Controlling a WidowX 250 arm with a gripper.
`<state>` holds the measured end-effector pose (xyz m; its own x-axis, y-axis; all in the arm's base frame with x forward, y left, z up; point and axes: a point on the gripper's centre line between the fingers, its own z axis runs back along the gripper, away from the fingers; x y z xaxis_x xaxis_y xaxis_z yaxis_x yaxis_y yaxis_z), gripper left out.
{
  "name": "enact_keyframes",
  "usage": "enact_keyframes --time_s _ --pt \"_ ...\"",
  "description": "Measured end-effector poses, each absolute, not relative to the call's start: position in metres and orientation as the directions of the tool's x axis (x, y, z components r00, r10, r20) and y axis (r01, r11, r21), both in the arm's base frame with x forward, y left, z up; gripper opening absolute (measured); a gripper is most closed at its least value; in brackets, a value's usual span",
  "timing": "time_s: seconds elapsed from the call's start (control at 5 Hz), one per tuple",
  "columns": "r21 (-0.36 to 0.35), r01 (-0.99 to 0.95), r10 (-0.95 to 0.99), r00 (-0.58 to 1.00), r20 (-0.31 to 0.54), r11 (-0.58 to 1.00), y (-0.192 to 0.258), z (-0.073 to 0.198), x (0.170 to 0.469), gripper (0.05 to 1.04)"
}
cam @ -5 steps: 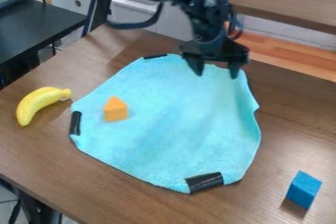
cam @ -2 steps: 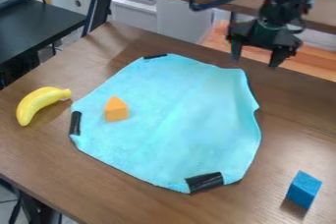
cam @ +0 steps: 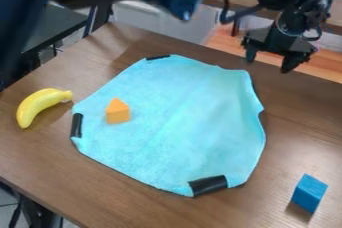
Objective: Fold the cloth from top right to bottom left
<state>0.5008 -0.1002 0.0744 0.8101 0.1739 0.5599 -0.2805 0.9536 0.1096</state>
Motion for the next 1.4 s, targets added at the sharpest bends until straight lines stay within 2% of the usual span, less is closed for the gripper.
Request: enact_keyframes --time_s 0.4,0.6,1.4 --pt "0.165 -0.248 0.119 0.826 0.55 0.955 -0.117 0.046 0.505 1.001" --pt "0.18 -0.251 0.111 0.822 0.559 0.951 -0.115 0.046 0.505 1.001" --pt "0.236 -0.249 0.081 0.83 0.551 0.939 -0.105 0.017 0.497 1.0"
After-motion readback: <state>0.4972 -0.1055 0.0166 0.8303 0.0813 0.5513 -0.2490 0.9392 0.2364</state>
